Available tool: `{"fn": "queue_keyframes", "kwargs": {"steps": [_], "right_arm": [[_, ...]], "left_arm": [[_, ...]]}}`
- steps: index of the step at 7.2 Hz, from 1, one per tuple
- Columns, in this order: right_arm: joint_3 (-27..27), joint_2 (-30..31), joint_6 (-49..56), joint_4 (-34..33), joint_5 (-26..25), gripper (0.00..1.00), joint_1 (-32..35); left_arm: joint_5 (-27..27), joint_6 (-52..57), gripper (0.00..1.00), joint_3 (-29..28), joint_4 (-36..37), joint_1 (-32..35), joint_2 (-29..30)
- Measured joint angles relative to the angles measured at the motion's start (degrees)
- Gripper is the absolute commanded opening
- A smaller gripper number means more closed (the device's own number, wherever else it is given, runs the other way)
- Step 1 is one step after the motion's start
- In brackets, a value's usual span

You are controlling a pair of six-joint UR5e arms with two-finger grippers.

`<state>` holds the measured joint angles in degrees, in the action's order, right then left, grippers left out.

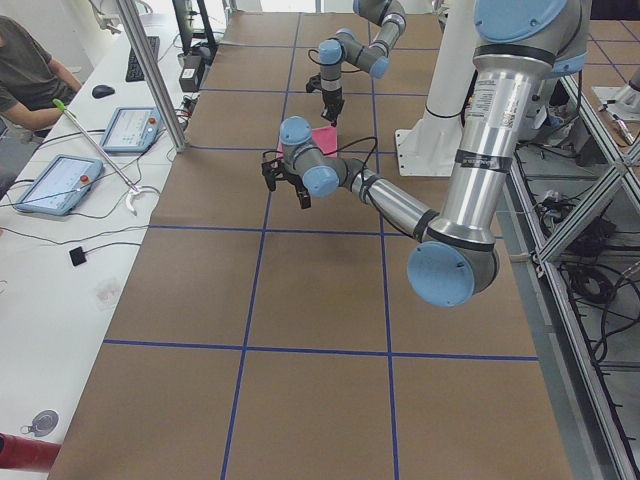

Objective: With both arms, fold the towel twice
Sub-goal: 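Bring the left gripper to the towel's other near corner and pinch it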

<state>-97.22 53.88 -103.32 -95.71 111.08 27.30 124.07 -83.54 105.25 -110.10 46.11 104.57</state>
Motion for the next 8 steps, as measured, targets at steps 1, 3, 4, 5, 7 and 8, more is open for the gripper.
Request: {"fn": "queue_keyframes", "kwargs": {"steps": [1, 3, 4, 5, 7, 8], "right_arm": [[-0.1, 0.4, 0.0, 0.1, 0.0, 0.00, 0.0], [-0.3, 0.7, 0.1, 0.1, 0.1, 0.00, -0.1], [-0.3, 0.8, 0.1, 0.0, 0.2, 0.00, -0.1], [-0.4, 0.8, 0.1, 0.1, 0.4, 0.00, -0.1], [-0.4, 0.7, 0.1, 0.1, 0.5, 0.00, -0.1], [-0.4, 0.7, 0.1, 0.1, 0.5, 0.00, -0.1]], "left_arm": [[-4.8, -6.1, 0.99, 0.3, 0.1, -4.7, 2.8], [-11.1, -13.7, 1.00, 0.4, 0.4, -12.0, 6.3], [-12.3, -16.7, 0.99, 0.3, 0.5, -14.8, 7.4], [-13.8, -18.2, 0.89, 0.1, 0.5, -17.5, 8.0], [-18.3, -18.9, 0.79, -1.5, 0.5, -21.7, 9.5], [-19.3, -18.9, 0.78, -2.6, 0.5, -22.5, 10.7]]}}
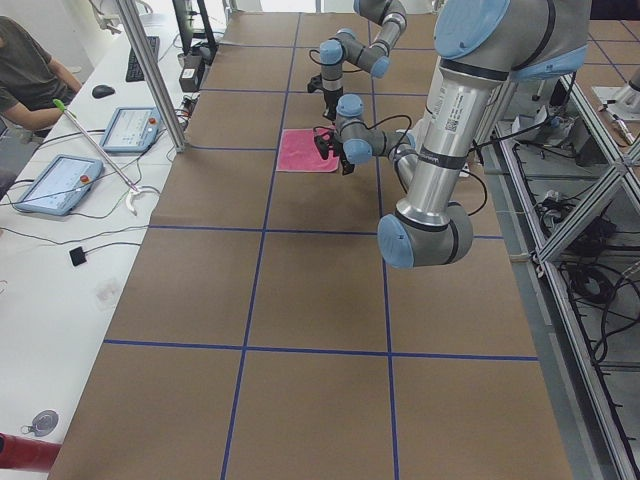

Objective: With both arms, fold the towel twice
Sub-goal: 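Bring the left gripper to the towel's other near corner and pinch it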

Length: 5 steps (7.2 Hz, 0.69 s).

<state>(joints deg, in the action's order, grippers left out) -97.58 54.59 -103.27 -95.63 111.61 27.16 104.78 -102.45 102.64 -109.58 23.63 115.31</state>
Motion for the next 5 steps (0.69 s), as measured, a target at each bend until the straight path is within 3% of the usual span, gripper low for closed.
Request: {"fn": "queue_keyframes", "kwargs": {"steps": [5], "right_arm": [[0.2, 0.1, 0.1, 0.1, 0.0, 0.00, -0.2]], "left_arm": [[-0.7, 0.1, 0.63, -2.6, -0.1, -0.4, 1.6]]}}
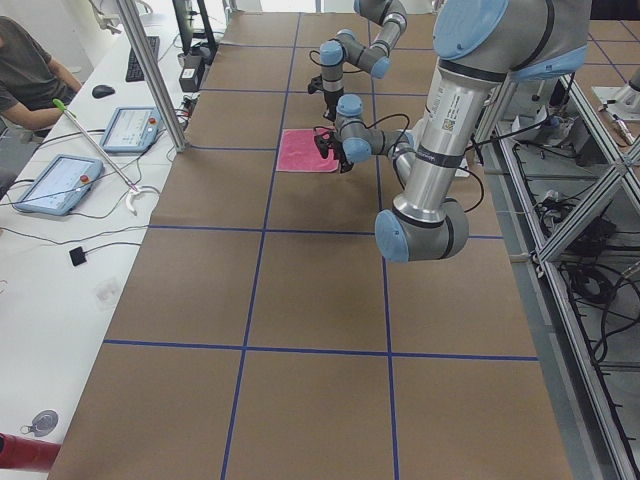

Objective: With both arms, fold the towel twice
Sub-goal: 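Bring the left gripper to the towel's other near corner and pinch it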

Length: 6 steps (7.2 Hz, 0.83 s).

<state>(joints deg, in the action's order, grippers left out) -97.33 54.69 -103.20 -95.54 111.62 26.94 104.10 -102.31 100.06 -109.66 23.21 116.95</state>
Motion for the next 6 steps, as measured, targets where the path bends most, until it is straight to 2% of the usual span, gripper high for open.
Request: {"fn": "queue_keyframes", "kwargs": {"steps": [2, 6], "right_arm": [[0.0, 0.0, 0.0, 0.0, 0.0, 0.00, 0.0], [0.0, 0.2, 0.0, 0.0, 0.0, 0.00, -0.1]], "left_arm": [[-0.5, 0.2, 0.61, -1.0, 0.0, 0.0, 0.4], [-0.7, 0.3, 0.38, -2.5, 0.0, 0.0, 1.6]]}}
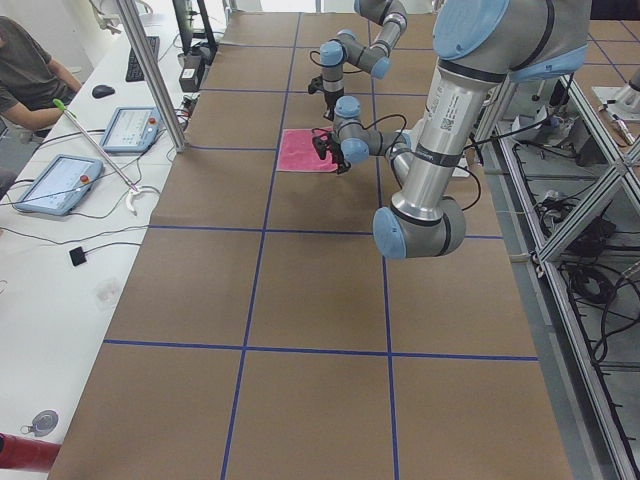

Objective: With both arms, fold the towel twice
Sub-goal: 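Bring the left gripper to the towel's other near corner and pinch it, then lift both near corners of the towel with both grippers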

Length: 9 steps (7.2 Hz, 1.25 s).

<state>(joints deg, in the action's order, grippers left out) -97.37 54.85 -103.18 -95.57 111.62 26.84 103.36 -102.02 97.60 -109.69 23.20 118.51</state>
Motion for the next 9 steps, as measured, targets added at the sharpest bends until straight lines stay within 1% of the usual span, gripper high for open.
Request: {"fn": "queue_keyframes", "kwargs": {"steps": [1, 2, 3, 4, 5, 6, 9], "right_arm": [[0.0, 0.1, 0.0, 0.0, 0.0, 0.00, 0.0], [-0.1, 0.2, 0.0, 0.0, 0.0, 0.00, 0.0], [-0.1, 0.2, 0.0, 0.0, 0.0, 0.00, 0.0], [-0.1, 0.2, 0.0, 0.0, 0.0, 0.00, 0.0], [-0.1, 0.2, 0.0, 0.0, 0.0, 0.00, 0.0], [-0.1, 0.2, 0.0, 0.0, 0.0, 0.00, 0.0], [-0.2, 0.2, -0.1, 0.0, 0.0, 0.00, 0.0]], "left_arm": [[0.0, 0.0, 0.34, -0.1, 0.0, 0.0, 0.0], [0.0, 0.1, 0.33, -0.1, 0.0, 0.0, 0.1], [0.0, 0.1, 0.30, -0.2, 0.0, 0.0, 0.1], [0.0, 0.0, 0.24, -0.2, 0.0, 0.0, 0.1], [0.0, -0.1, 0.08, -0.3, 0.0, 0.0, 0.1], [0.0, -0.2, 0.00, -0.3, 0.0, 0.0, 0.1], [0.1, -0.5, 0.00, 0.3, 0.1, 0.0, 0.4]]}}
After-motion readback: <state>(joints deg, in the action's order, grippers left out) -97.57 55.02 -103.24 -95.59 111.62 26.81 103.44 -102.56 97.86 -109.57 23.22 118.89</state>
